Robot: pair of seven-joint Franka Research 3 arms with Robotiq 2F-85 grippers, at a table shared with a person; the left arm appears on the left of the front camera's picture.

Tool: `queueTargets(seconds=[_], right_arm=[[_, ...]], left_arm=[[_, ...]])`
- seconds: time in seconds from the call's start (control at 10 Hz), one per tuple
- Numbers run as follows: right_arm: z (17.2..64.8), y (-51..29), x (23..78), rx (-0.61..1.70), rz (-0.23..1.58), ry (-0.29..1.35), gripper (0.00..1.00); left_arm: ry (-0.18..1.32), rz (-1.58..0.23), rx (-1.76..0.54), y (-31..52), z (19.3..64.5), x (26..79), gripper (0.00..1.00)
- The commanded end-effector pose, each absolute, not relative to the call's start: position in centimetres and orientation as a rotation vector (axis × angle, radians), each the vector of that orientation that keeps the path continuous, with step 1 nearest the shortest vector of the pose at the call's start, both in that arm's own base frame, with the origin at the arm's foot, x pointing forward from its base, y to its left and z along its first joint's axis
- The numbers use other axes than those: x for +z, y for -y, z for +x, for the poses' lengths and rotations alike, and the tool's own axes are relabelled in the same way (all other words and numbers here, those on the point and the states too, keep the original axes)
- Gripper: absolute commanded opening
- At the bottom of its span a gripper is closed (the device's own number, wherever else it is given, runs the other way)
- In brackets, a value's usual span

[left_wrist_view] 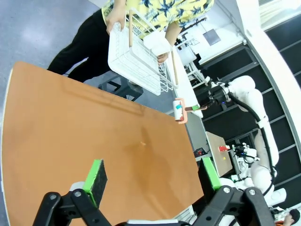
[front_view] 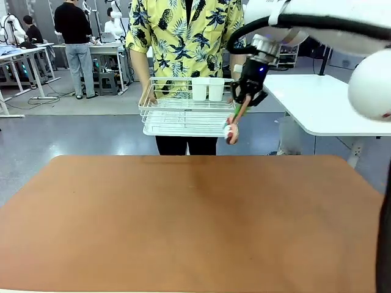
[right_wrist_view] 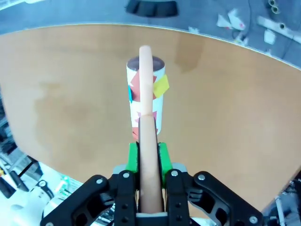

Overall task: Clean the table.
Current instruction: Clean the table with the Lint Roller when the human lifts the Dish drying rack.

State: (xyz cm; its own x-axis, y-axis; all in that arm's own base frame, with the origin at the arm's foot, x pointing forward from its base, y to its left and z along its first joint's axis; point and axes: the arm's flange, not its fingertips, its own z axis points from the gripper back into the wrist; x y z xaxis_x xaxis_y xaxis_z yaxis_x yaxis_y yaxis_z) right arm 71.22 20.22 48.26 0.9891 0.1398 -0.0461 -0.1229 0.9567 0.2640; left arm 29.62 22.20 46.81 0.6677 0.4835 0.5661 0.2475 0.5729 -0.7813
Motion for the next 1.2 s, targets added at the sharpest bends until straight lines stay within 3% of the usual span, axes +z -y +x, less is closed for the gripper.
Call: queueTargets(seconds=[0.0, 0.6, 1.1], right_arm=[[59.7, -14.3, 46.6, 0.159, 0.162, -0.015, 0.21], [50.3, -4.5, 44.9, 0.043, 0.118, 0.085, 0.21], [49.5, -3.9, 43.6, 0.040, 0.102, 0.053, 0.21]], left_arm=[[0.869, -0.988, 0.160, -22.3, 29.6, 46.9, 1.00], [0.869, -0.988, 0.160, -22.3, 29.6, 46.9, 1.00], [0.869, -0.988, 0.160, -22.3, 29.6, 46.9, 1.00]])
